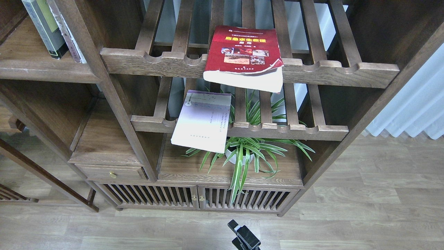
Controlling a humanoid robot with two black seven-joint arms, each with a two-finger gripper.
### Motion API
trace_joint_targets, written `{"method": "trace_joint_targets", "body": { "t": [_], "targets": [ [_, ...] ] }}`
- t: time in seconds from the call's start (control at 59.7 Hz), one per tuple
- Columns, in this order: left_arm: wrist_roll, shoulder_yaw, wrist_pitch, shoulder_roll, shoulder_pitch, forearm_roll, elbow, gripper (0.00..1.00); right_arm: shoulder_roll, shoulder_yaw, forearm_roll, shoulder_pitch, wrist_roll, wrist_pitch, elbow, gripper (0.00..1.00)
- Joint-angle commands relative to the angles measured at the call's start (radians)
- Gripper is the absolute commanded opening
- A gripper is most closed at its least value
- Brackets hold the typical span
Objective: Organize books on shelf
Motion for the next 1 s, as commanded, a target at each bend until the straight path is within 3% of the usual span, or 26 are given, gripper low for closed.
{"method": "trace_joint_targets", "body": {
  "t": [0.0, 0.335, 0.469, 0.619, 0.787, 0.988],
  "targets": [
    [-0.006, 0.014, 0.0, -0.014, 0.057, -0.012, -0.001, 0.96, 0.0, 0.001, 0.001, 0.04, 0.0, 0.0, -0.001, 1.0],
    [-0.006, 0.081, 0.0, -0.118, 0.214, -0.026, 0.055, 0.99, 0.0, 0.009, 0.001, 0.132, 0.002, 0.0, 0.002, 1.0],
    [-0.006, 0.098, 0.0, -0.147, 0.274, -0.056, 0.149, 0.99, 0.0, 0.024, 0.007, 0.177, 0.009, 0.0, 0.008, 1.0],
    [-0.008, 0.104, 0.0, -0.147, 0.294, -0.07, 0.23, 0.99, 0.0, 0.029, 0.01, 0.215, 0.025, 0.0, 0.039, 0.99],
    [-0.008, 0.104, 0.0, -0.147, 0.306, -0.092, 0.31, 1.0, 0.0, 0.035, 0.05, 0.269, 0.074, 0.0, 0.054, 1.0],
    [-0.006, 0.104, 0.0, -0.147, 0.32, -0.112, 0.342, 1.0, 0.0, 0.035, 0.055, 0.286, 0.081, 0.0, 0.116, 1.0]
  ]
}}
